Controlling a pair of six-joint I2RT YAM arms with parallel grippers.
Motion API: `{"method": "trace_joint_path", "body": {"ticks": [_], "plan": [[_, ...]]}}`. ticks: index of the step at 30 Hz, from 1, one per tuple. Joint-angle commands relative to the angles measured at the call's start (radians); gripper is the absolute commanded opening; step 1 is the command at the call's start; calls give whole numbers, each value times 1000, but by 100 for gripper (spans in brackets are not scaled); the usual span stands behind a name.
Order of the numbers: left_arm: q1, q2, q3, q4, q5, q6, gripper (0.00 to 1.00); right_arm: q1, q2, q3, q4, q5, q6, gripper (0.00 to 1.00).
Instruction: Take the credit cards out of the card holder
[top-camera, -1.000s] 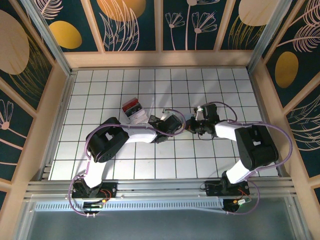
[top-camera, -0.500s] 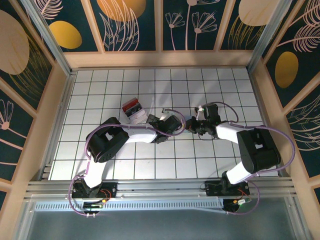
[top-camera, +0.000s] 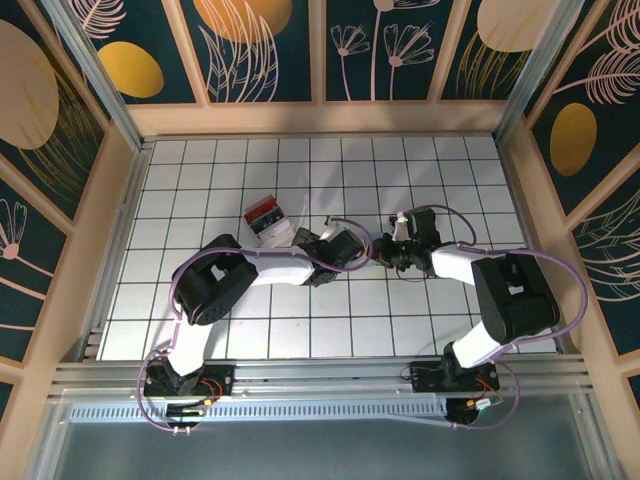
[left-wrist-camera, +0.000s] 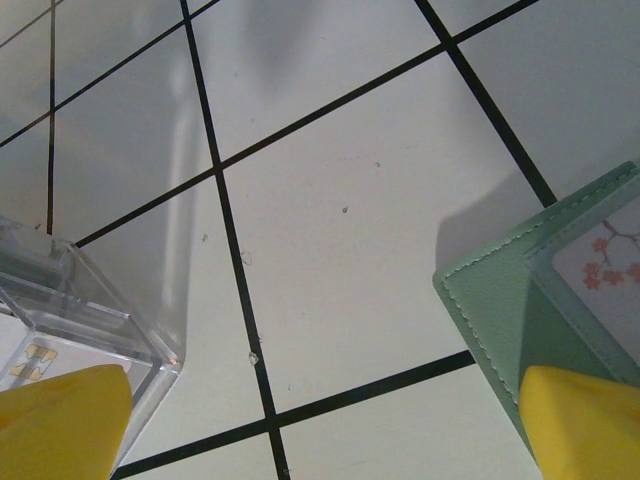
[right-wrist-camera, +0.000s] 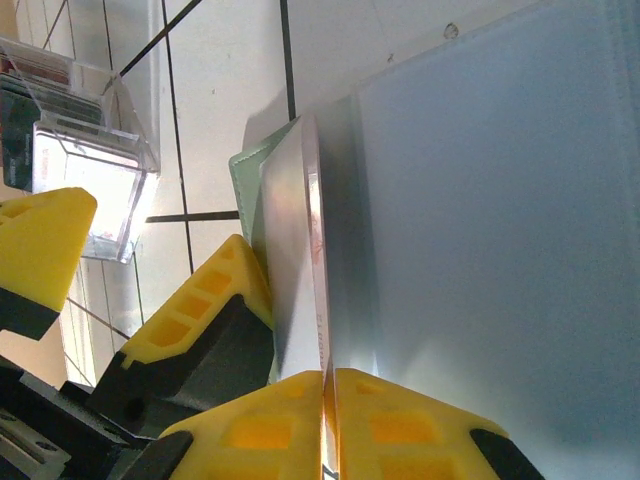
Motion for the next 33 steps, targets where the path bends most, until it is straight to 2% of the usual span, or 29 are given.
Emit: {"method": "trace_joint_path", "body": {"ticks": [1, 13, 19, 33], "plan": [[4, 15, 3, -78, -11, 28, 99, -8, 13, -8, 55, -24, 12, 14], [4, 19, -2, -80, -6, 23, 99, -17, 28, -7, 123, -49, 43, 14], [5, 14, -8, -80, -10, 17, 99, -20, 34, -11, 121, -42, 42, 0], [4, -50, -6, -95, -14, 17, 99, -33, -47, -30, -15, 106, 7, 0]]}}
